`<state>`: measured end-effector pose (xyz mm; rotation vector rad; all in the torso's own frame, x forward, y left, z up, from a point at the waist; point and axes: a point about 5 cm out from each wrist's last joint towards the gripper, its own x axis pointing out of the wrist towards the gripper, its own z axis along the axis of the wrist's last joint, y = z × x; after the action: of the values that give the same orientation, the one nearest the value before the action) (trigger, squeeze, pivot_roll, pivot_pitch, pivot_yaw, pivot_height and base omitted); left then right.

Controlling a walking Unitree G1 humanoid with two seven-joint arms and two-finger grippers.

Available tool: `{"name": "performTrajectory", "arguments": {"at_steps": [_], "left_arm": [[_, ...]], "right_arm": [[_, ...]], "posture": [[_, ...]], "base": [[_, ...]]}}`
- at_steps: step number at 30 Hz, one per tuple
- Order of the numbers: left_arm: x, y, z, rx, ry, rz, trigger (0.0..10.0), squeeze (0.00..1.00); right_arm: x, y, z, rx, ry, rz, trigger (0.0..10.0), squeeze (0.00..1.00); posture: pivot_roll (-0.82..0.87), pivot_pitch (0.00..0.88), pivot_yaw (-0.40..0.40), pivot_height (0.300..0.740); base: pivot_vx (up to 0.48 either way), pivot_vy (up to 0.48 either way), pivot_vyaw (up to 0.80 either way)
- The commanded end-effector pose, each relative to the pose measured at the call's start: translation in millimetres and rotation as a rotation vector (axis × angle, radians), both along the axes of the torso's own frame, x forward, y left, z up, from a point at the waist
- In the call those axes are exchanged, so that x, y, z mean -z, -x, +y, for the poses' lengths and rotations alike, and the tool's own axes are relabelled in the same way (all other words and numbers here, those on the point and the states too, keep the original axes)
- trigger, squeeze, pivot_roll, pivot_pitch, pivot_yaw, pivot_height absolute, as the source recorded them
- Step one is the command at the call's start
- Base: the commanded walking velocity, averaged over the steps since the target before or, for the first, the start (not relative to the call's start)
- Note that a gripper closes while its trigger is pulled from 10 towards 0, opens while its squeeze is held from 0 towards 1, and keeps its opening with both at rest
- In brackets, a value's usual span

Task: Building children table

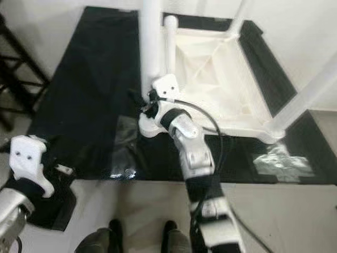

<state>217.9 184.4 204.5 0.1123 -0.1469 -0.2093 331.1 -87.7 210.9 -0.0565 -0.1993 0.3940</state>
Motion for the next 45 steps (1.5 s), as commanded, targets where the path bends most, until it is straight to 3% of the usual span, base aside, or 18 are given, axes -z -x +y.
{"name": "performTrajectory", "arguments": {"at_steps": [1,7,15,30,35,37,41,43,45], "left_arm": [[-3.6,-2.0,-0.5,0.026,-0.009,0.0,10.0,0.0],[-19.6,-11.9,-4.5,0.078,-0.018,-0.049,10.0,0.0],[-35.8,-19.5,-7.3,0.131,0.0,-0.091,10.0,0.0],[-78.7,-30.9,-17.3,0.295,0.1,-0.208,10.0,0.0],[-95.0,-34.5,-22.1,0.401,0.125,-0.238,10.0,0.0],[-103.8,-35.6,-26.0,0.53,0.119,-0.232,10.0,1.0],[-109.9,-35.9,-32.5,0.686,0.09,-0.208,10.0,1.0],[-109.9,-35.9,-32.5,0.686,0.09,-0.208,10.0,1.0],[-115.3,-37.2,-38.9,0.774,0.073,-0.195,10.0,1.0]], "right_arm": [[40.4,5.6,-1.6,0.047,0.029,0.2,10.0,0.0],[38.5,9.5,14.7,0.072,0.004,0.188,10.0,0.0],[28.3,17.7,15.7,0.173,0.017,0.206,10.0,0.0],[29.1,21.5,20.0,0.191,0.054,0.199,10.0,0.0],[30.4,19.7,21.3,0.192,0.074,0.201,10.0,0.0],[32.2,17.5,24.1,0.185,0.082,0.201,10.0,0.0],[32.2,13.0,26.0,0.188,0.085,0.196,10.0,0.0],[32.2,13.0,26.0,0.188,0.085,0.196,10.0,0.0],[31.0,10.0,27.0,0.192,0.086,0.188,10.0,0.0]], "posture": [[0.09,0.27,-0.028,0.74],[0.09,0.254,-0.001,0.74],[0.08,0.247,-0.001,0.74],[0.07,0.224,-0.007,0.74],[0.07,0.205,-0.01,0.74],[0.07,0.195,-0.006,0.74],[0.07,0.187,-0.002,0.74],[0.07,0.187,-0.002,0.74],[0.07,0.183,-0.001,0.74]], "base": [[0.0,0.0,0.0],[0.0,0.0,0.0],[0.0,0.0,0.0],[0.0,0.0,0.0],[0.0,0.0,0.0],[0.0,0.0,0.0],[0.0,0.0,0.0],[0.0,0.0,0.0],[0.0,0.0,0.0]]}}
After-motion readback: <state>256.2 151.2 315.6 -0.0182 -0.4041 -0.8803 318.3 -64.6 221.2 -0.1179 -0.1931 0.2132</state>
